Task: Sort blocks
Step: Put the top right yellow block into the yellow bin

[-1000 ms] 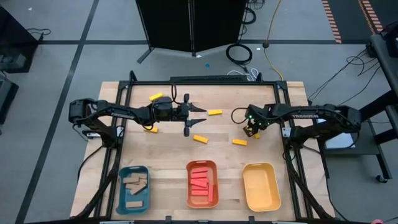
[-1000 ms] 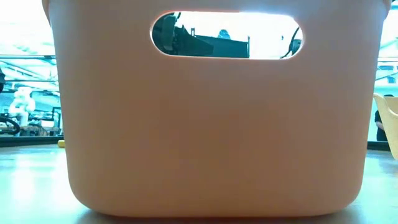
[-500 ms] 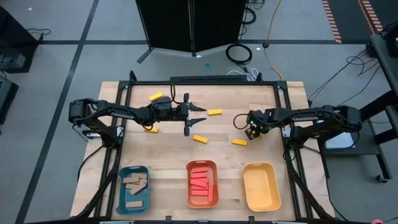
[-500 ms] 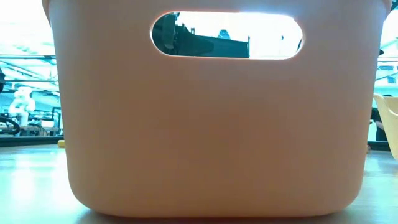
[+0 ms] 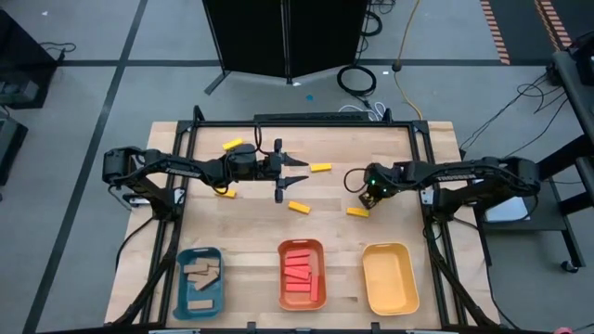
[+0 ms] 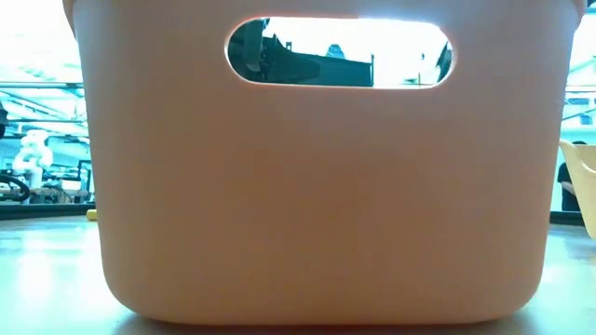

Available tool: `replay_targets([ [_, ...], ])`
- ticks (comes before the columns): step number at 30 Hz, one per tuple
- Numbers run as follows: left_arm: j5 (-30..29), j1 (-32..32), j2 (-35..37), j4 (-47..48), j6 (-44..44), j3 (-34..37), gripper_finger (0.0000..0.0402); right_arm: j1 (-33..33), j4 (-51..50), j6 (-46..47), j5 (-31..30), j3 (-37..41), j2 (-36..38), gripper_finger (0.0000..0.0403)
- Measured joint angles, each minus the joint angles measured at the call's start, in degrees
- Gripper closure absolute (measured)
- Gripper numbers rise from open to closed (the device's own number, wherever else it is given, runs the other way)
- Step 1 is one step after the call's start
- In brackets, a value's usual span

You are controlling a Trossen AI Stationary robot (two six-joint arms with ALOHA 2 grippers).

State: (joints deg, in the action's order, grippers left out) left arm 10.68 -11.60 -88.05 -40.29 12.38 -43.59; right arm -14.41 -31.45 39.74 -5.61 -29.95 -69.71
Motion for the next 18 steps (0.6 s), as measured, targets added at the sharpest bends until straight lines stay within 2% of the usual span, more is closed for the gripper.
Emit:
replay_targets([
  [3,0.0,0.0,0.0,0.0,0.0,0.0,0.0233,1.6,0.7,-4.9,0.8,-3.4,1.1,0.0335],
  [6,0.0,0.0,0.0,0.0,0.0,0.0,0.0233,4.8,3.9,-10.5,6.2,-6.6,1.8,0.0335],
  [10,0.0,0.0,0.0,0.0,0.1,0.0,0.0233,10.1,11.0,-15.0,19.0,-9.3,2.0,0.0324],
  [15,0.0,0.0,0.0,0.0,0.2,0.0,0.0233,17.6,21.7,-15.0,37.6,-9.9,2.0,0.0302],
  [18,0.0,0.0,0.0,0.0,0.2,0.0,0.0233,22.7,25.1,-12.9,42.0,-9.9,2.0,0.0298],
])
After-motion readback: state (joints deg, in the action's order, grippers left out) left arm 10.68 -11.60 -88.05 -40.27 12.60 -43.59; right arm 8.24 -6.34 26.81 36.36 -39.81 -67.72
